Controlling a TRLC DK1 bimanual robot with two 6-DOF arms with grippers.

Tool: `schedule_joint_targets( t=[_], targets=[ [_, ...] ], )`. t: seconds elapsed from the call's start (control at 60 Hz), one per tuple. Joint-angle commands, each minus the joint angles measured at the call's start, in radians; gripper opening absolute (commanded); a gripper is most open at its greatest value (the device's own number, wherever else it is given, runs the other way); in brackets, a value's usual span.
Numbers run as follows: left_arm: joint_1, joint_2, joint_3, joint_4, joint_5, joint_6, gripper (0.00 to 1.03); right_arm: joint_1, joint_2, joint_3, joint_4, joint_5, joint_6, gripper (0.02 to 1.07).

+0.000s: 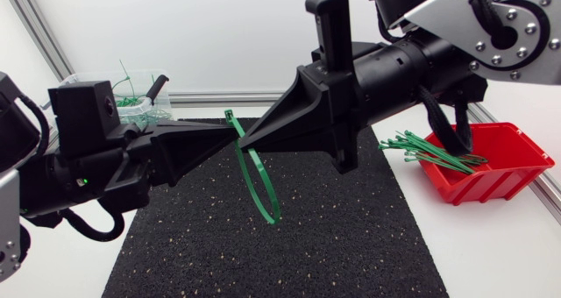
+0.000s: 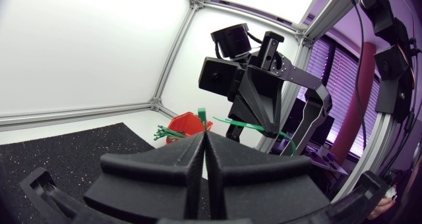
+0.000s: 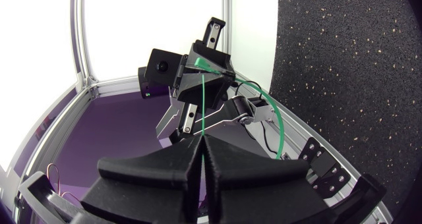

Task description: Take a green cable tie from the red box, thread the tail through the head to close it, then place it in the transparent bin on the left.

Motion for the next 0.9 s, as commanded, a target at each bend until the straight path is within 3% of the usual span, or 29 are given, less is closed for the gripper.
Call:
schedule_joint_targets(
  t=[0.0,0.883],
  targets=[
    [-0.008,-0.01,-0.018,-0.001,-0.002,0.018,0.03,-0.006,0.019,-0.014,0.014,-0.01,0.042,0.08],
    [-0.032,-0.005,-0.025,-0.003,-0.024,0.031,0.03,-0.016,0.029,0.0,0.019,-0.01,0.048,0.08]
  ],
)
